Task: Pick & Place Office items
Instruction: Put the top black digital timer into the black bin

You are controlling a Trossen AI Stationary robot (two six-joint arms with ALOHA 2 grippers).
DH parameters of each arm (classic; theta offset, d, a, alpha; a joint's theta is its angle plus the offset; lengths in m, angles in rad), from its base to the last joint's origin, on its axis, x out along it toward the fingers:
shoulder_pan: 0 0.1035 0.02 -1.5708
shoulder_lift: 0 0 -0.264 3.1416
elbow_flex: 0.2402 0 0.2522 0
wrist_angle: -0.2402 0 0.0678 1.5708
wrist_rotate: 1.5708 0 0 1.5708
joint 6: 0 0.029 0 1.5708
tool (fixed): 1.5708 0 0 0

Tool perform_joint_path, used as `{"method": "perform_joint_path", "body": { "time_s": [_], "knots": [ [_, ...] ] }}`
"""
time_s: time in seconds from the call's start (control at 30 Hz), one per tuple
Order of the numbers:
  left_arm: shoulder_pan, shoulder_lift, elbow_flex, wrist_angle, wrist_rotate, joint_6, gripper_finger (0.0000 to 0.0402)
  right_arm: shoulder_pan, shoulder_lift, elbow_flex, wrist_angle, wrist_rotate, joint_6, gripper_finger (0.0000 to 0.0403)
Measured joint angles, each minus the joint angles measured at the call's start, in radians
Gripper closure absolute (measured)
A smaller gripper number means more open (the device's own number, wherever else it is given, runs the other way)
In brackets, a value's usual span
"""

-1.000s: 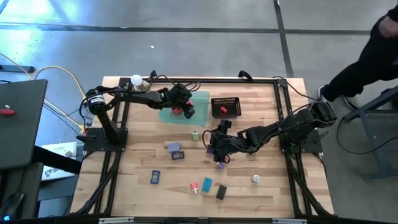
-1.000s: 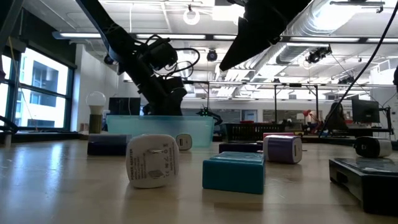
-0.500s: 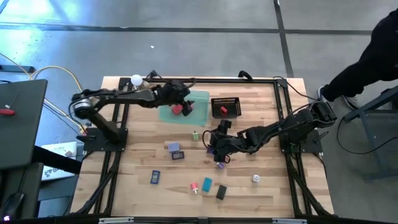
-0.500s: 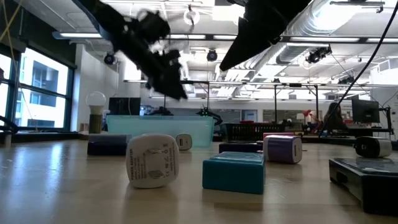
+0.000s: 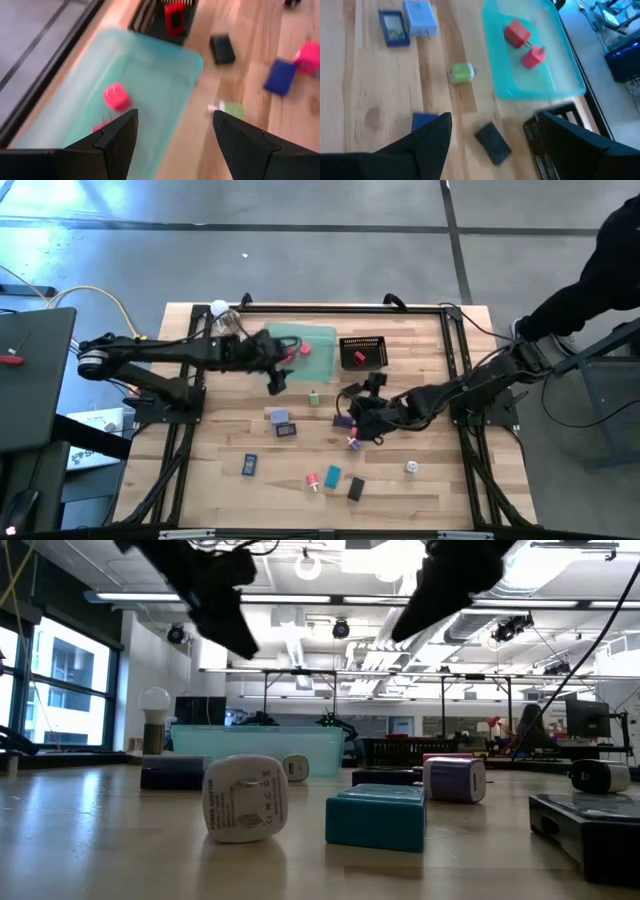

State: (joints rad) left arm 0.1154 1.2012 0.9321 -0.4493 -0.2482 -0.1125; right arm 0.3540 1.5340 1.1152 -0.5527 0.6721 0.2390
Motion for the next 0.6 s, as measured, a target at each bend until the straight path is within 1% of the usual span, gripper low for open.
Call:
{"method": "perform_joint_path", "body": {
  "time_s": [0.1,0.27,0.37,0.47,0.6],
  "knots": [
    [-0.078,-0.011,0.0,-0.063,-0.055,-0.059,0.0151,0.013,-0.027,0.0,-0.057,-0.032,0.017,0.0117],
    [-0.191,-0.011,0.0,-0.162,-0.066,-0.129,0.0151,0.01,-0.049,0.0,-0.106,-0.166,0.038,0.0117],
    [-0.243,-0.011,0.0,-0.26,-0.066,-0.214,0.0151,-0.015,-0.048,-0.007,-0.108,-0.266,0.044,0.0117],
    [-0.286,-0.011,0.0,-0.332,-0.068,-0.288,0.0151,-0.047,-0.048,-0.041,-0.101,-0.352,0.046,0.0117],
    [-0.339,-0.011,0.0,-0.345,-0.068,-0.323,0.0151,-0.099,-0.048,-0.108,-0.084,-0.421,0.055,0.0117]
  ]
}}
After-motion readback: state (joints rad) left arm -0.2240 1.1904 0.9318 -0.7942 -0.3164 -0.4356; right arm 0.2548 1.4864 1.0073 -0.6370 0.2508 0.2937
